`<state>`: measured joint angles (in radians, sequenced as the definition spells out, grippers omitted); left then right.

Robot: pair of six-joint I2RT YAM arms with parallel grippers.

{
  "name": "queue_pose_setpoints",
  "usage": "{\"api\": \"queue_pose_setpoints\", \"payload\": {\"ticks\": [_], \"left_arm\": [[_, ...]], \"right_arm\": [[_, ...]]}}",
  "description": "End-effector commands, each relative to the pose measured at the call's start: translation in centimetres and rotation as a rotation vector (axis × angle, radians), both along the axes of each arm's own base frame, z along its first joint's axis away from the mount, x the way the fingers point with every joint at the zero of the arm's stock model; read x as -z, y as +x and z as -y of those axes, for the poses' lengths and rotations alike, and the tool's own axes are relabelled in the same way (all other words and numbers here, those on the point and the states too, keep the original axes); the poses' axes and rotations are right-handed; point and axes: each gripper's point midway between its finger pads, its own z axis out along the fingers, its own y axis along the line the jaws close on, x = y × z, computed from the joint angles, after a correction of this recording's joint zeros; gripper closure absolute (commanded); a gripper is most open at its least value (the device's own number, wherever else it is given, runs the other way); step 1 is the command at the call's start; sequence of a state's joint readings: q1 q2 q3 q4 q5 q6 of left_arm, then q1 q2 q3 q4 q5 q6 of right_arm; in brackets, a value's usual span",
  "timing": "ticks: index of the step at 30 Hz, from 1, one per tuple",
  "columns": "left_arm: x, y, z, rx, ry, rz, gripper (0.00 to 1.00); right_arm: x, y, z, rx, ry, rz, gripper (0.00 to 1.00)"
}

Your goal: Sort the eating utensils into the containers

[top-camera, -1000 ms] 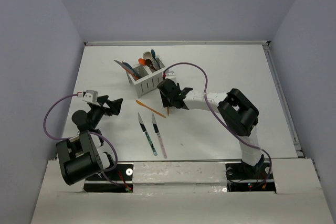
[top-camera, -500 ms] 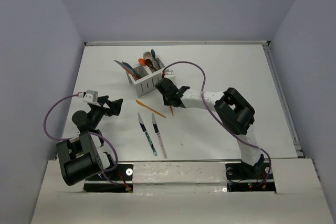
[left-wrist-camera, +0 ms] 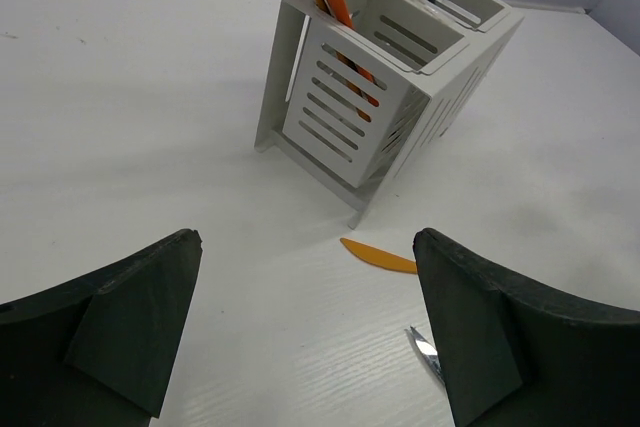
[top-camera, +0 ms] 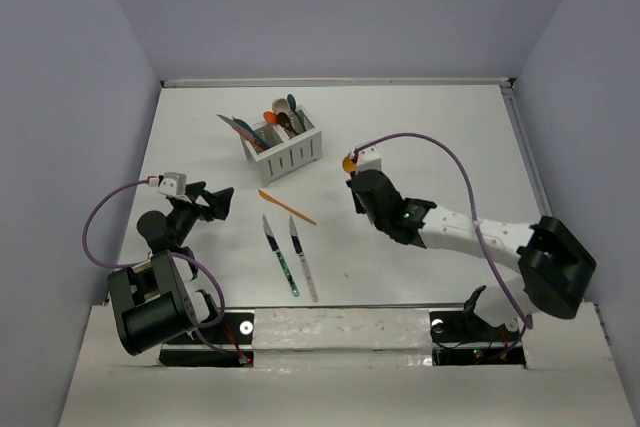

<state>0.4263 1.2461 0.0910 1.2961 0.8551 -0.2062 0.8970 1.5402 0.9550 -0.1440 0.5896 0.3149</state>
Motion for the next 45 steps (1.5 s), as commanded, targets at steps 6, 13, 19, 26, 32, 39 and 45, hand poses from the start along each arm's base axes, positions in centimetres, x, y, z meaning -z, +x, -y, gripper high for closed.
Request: {"api": "queue_pose_setpoints", "payload": {"ticks": [6, 13, 19, 26, 32, 39, 45], "left_arm": [[-6.9, -0.2, 0.4, 0.013, 0.166, 0.336, 0.01], [-6.8, -0.4, 0.5, 0.015, 0.176, 0.34, 0.01], [-6.8, -0.4, 0.7, 0.018, 0.184, 0.343, 0.01], [-6.9, -0.5, 0.9, 0.027, 0.185, 0.349, 0.01], [-7.0, -0.6, 1.0, 0.03, 0.186, 0.352, 0.01], [-6.9, -0.5, 0.9, 0.029, 0.186, 0.348, 0.01], [-6.9, -0.5, 0.9, 0.027, 0.186, 0.349, 0.01]], "right_arm": [[-26.6, 2.1, -6.3, -0.347, 0.249, 1.094, 1.0], [-27.3, 10.5, -17.8, -0.434, 0.098, 1.166, 1.0], [-25.4, 16.0, -19.3, -0.44, 0.183, 1.101, 1.0], [-19.5, 17.0, -20.3, -0.479, 0.287, 0.977, 1.0], [-15.0, 18.5, -19.1, -0.464, 0.319, 0.886, 1.0], [-11.1, 17.8, -18.6, -0.49, 0.327, 0.797, 1.0], [-9.8, 17.6, -18.4, -0.488, 0.324, 0.771, 0.95]]}}
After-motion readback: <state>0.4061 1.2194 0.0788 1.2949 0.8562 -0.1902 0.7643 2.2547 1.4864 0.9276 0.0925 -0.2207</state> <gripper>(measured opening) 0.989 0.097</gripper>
